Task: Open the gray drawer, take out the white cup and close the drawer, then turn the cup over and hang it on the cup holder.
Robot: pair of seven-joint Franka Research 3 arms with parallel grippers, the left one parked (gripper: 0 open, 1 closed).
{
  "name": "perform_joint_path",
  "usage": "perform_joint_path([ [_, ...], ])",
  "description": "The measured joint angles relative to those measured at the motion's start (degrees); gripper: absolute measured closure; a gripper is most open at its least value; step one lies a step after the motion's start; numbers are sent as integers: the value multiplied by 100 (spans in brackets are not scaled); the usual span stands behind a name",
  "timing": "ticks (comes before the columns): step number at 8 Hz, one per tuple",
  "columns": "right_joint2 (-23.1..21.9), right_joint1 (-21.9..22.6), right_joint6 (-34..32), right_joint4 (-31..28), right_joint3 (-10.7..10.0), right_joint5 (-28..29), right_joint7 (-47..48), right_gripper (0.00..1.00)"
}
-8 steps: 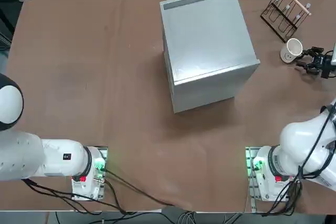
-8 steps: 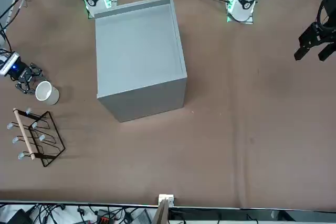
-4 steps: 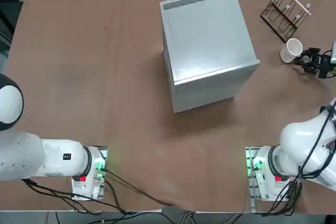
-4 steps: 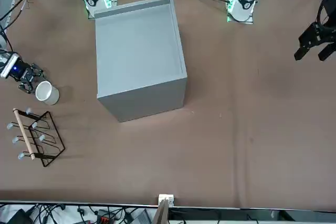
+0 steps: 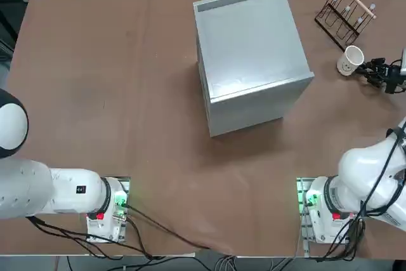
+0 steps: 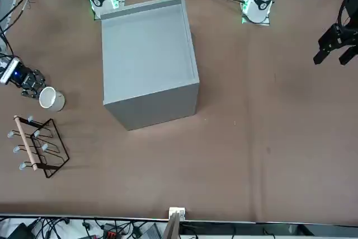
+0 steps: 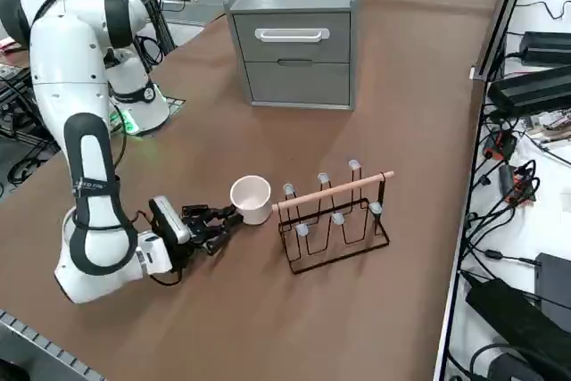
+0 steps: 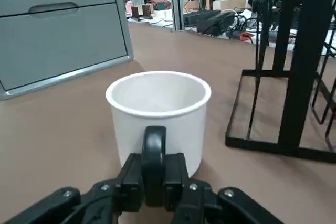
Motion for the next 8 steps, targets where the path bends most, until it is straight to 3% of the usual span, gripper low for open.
perform_joint_path([
  [2, -208, 59, -71, 151, -8, -171, 305, 81],
  [3, -490, 123, -75, 227, -77, -583, 563, 81],
  [4, -886, 258, -52, 283, -298, -1135, 953, 81],
  [6, -1680, 667, 13, 305, -1096, -1930, 1417, 81],
  [8, -2202, 1169, 74, 486, -1728, -2692, 1751, 81],
])
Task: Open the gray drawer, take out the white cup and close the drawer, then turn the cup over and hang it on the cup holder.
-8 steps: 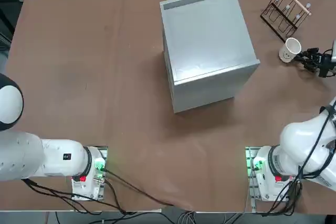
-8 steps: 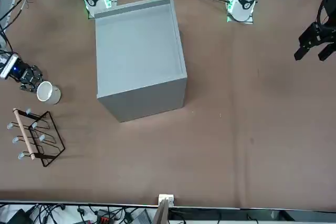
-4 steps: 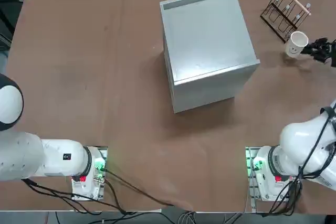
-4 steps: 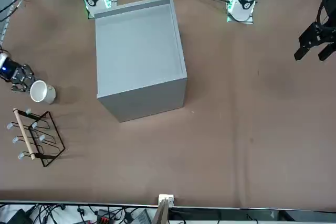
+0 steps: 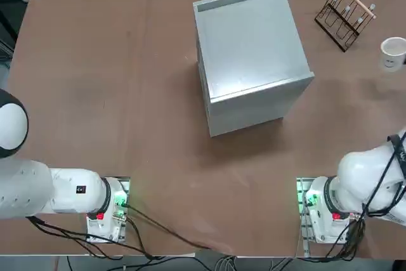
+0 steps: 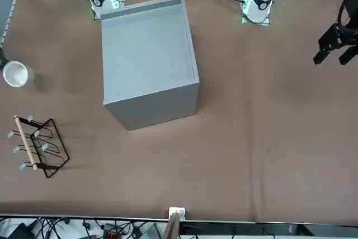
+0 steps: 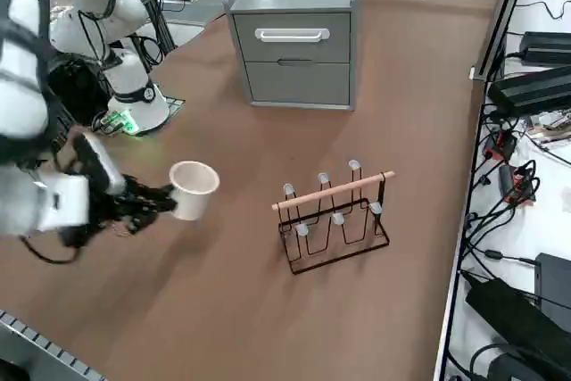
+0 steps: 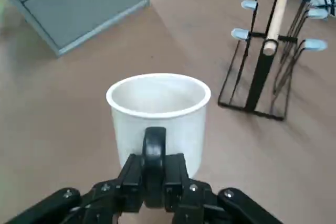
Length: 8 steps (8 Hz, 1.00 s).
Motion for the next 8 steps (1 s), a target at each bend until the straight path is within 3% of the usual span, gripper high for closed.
perform_joint_path([
  [2, -180, 674, 38, 637, -301, -728, 783, 81],
  [5, -183, 1653, 68, 1558, -318, -2129, 2089, 81],
  [8, -143, 2901, 86, 1904, -300, -3884, 3334, 81],
])
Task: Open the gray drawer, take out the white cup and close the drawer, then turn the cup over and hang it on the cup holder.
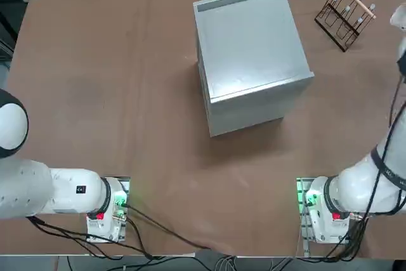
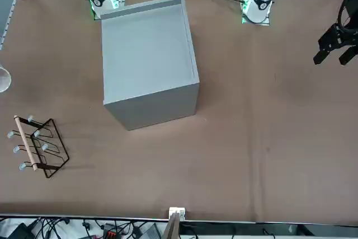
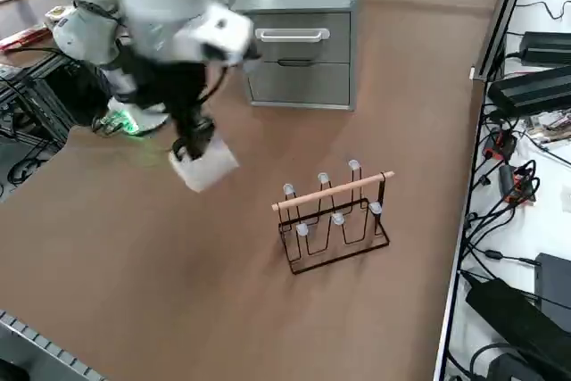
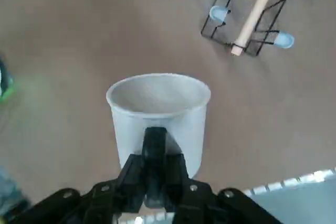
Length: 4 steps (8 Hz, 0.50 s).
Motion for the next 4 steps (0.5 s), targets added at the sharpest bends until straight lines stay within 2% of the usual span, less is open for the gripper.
perform_joint_path([
  [2, 136, 948, 42, 7, 25, -1148, 863, 81],
  [4, 467, 1844, 62, -9, 46, -2348, 1864, 81],
])
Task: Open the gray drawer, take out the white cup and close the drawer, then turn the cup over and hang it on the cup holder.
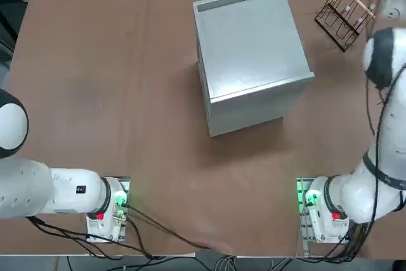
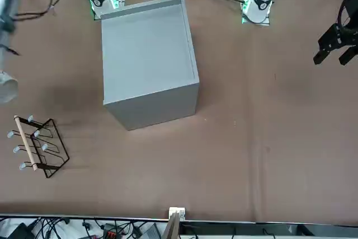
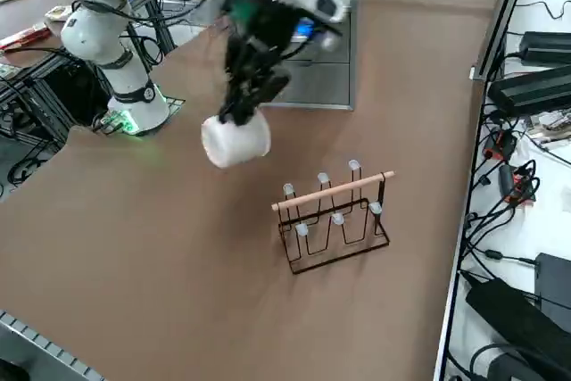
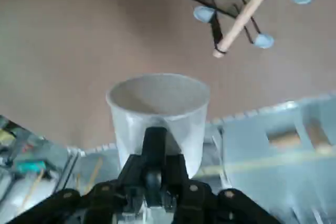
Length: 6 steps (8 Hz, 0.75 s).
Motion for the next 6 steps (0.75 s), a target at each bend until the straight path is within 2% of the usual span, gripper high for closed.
perform_joint_path([
  [2, 314, 429, 102, -65, -5, -408, 711, 81],
  [4, 370, 384, 227, -94, -78, -660, 813, 81],
  [6, 328, 338, 238, -126, -138, -676, 861, 81],
])
